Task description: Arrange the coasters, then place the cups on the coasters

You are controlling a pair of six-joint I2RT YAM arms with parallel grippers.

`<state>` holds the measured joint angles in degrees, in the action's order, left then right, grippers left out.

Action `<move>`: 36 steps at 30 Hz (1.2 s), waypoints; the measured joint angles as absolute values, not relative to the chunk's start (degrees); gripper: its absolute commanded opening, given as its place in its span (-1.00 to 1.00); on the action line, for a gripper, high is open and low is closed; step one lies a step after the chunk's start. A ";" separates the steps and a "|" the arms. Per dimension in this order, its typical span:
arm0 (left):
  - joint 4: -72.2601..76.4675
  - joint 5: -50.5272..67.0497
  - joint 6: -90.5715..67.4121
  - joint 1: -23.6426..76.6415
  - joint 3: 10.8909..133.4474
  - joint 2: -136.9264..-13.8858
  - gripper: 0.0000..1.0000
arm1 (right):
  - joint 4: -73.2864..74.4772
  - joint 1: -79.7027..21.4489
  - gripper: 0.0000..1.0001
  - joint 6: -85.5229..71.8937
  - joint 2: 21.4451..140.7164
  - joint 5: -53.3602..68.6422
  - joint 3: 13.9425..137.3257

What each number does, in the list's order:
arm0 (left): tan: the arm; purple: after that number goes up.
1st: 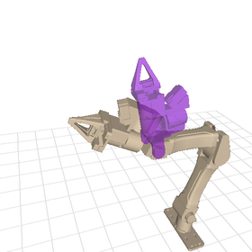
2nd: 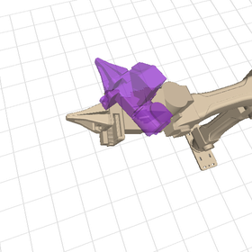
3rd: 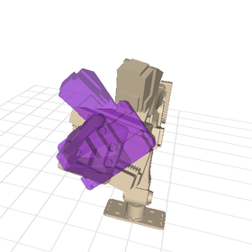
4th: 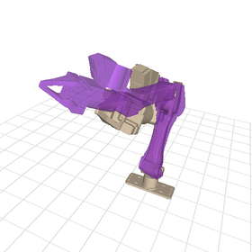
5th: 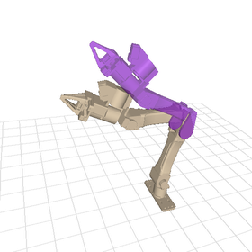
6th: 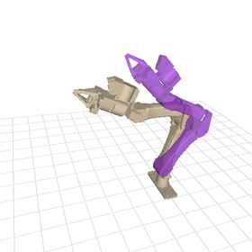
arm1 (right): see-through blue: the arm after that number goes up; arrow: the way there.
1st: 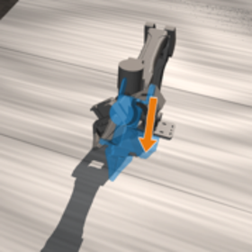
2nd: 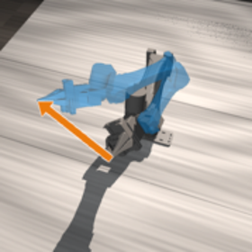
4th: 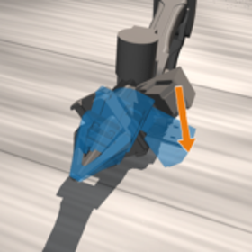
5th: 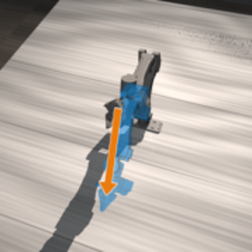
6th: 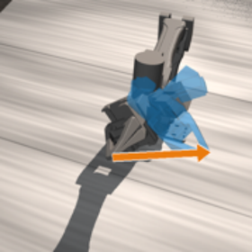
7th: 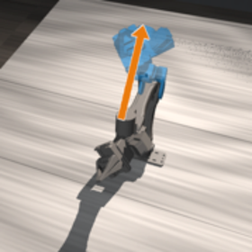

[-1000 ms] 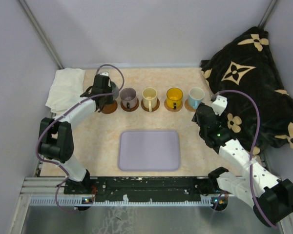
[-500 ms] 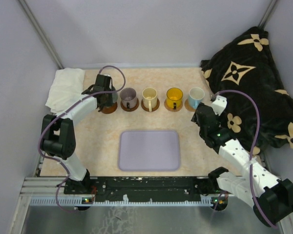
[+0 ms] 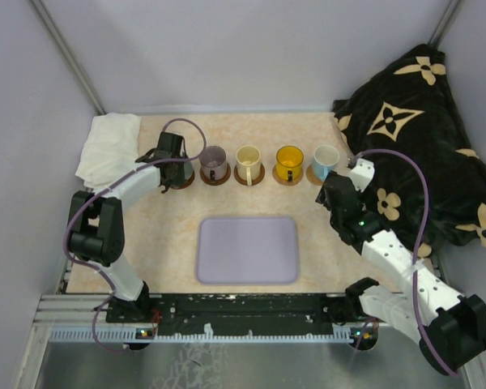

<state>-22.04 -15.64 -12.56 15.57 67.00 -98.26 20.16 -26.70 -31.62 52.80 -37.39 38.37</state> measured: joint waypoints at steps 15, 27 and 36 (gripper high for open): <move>-19.81 -15.62 -14.11 15.53 63.99 -96.20 -1.00 | 20.16 -26.70 0.37 -32.16 52.80 -36.42 38.33; -17.52 -15.49 -15.20 14.92 62.65 -95.55 -1.00 | 20.21 -26.70 0.37 -32.80 52.69 -35.55 38.20; -16.62 -14.96 -15.97 14.85 61.71 -95.55 -0.75 | 20.80 -26.70 0.37 -33.21 52.58 -34.70 37.76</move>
<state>-16.62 -14.96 -15.97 14.85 61.71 -95.55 20.80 -26.70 -33.21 52.58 -34.70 37.76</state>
